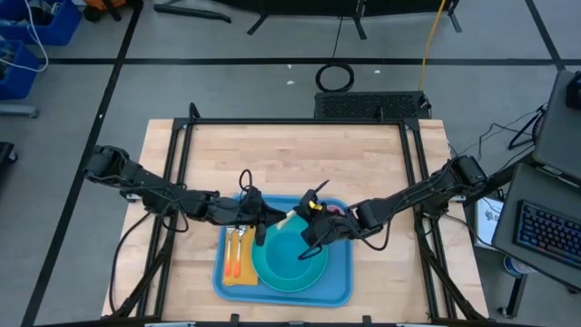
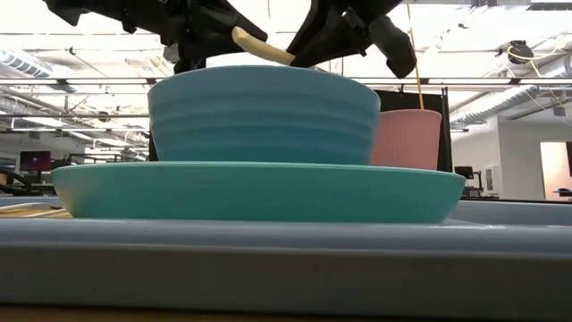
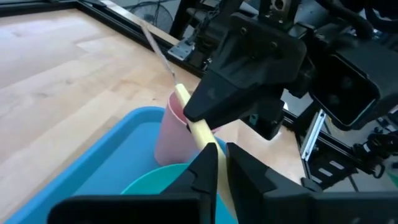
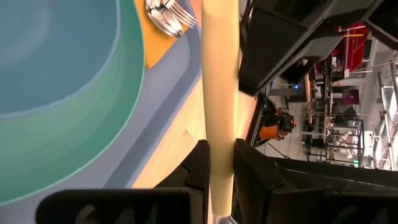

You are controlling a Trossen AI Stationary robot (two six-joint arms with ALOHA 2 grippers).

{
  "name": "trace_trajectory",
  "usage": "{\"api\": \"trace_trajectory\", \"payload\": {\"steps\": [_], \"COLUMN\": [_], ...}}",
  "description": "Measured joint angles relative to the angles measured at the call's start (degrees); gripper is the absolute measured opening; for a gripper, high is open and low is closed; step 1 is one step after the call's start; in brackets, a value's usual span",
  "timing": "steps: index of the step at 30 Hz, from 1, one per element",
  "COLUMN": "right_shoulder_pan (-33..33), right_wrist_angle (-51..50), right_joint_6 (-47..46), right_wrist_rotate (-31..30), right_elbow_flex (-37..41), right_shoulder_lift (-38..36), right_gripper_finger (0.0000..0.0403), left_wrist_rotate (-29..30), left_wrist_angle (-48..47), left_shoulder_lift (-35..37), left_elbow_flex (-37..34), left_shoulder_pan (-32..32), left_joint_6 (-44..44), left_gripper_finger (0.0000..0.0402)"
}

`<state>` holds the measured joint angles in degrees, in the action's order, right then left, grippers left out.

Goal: Set up tray
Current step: Put the yellow knife on the yellow napkin to the right of the orange spoon

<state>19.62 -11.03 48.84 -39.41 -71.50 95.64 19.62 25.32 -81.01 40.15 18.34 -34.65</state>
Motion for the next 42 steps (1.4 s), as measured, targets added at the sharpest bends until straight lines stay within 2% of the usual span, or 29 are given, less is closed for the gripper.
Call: {"api": "trace_trajectory", "payload": {"steps": [5,14,21,37,42], "right_shoulder_pan": [-0.07,-0.11,0.03,0.8,1.66], "right_wrist_angle": [-0.41,-0.63,-0.76,-1.45,-1.5], "right_joint_6": [-0.04,-0.15,-0.15,-1.67,-2.48], "right_wrist_rotate": [-0.7,-0.88,-0.95,-1.08,-1.1], "right_elbow_flex": [0.04,0.07,0.11,0.11,0.09], "right_shoulder_lift": [0.0,0.0,0.0,-0.04,-0.13], "right_gripper_finger": [0.0037,0.0037,0.0037,0.0037,0.0034], "left_wrist_rotate": [-1.71,-4.12,-2.39,-1.4,1.03], "left_wrist_angle": [0.22,-0.25,-2.62,-4.65,-6.55], "left_shoulder_lift": [0.06,0.06,0.06,0.06,-0.02], "left_elbow_flex": [-0.05,-0.05,-0.05,-0.12,-0.18], "left_shoulder_pan": [0.08,0.16,0.2,0.14,0.08], "left_joint_6": [-0.33,-0.23,-1.66,-1.68,-1.66], "left_gripper_finger": [0.0051,0.0134,0.0173,0.0184,0.0184]}}
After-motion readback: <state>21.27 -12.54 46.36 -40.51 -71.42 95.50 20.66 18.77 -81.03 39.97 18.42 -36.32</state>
